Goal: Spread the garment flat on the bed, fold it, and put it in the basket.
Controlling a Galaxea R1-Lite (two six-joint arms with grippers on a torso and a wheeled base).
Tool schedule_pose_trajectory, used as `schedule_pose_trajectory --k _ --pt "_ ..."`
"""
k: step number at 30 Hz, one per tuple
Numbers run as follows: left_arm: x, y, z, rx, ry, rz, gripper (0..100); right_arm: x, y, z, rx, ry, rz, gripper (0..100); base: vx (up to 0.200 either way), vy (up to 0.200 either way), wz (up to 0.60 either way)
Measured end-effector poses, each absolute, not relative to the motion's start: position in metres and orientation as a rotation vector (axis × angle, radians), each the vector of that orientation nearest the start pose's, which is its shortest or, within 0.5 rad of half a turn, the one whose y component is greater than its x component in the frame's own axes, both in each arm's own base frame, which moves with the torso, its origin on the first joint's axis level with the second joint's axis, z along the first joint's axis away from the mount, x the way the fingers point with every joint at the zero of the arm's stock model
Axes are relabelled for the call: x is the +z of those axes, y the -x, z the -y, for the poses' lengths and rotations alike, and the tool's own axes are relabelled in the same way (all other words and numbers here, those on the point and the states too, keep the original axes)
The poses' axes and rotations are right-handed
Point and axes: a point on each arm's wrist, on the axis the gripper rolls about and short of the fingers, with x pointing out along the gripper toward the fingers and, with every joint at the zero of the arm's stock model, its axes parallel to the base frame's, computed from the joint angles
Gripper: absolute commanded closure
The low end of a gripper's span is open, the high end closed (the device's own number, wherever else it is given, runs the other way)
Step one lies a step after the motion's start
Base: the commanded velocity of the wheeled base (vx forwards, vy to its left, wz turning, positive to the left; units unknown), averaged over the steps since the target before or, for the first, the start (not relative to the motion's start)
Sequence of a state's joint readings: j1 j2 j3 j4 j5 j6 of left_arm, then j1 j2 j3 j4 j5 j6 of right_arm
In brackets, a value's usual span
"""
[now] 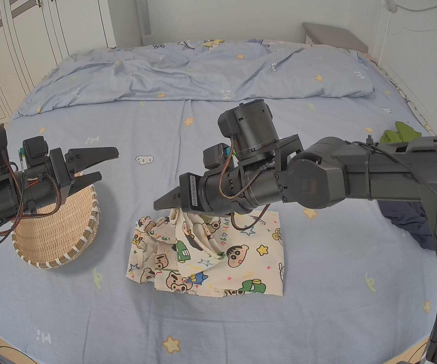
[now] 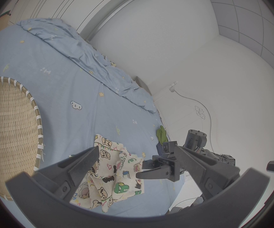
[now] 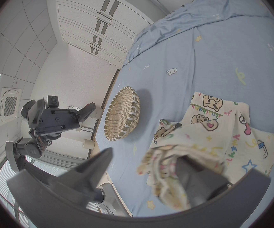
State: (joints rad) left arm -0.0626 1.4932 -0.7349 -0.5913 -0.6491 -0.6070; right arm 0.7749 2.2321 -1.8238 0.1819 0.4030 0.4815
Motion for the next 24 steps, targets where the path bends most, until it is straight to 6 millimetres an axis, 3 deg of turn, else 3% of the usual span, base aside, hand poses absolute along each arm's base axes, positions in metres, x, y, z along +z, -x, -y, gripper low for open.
schedule_pose_trajectory --k 12,24 --pt "0.218 -0.252 0.026 -0.627 0.630 -0.365 0 0.181 -0.334 -0.339 0.985 -0.329 -0.903 0 0.000 0.000 0.00" --pt "0.222 -0.254 0.016 -0.605 0.637 -0.345 0 0.128 -0.305 -0.352 0.967 -0.180 -1.273 0 0.000 0.000 0.00"
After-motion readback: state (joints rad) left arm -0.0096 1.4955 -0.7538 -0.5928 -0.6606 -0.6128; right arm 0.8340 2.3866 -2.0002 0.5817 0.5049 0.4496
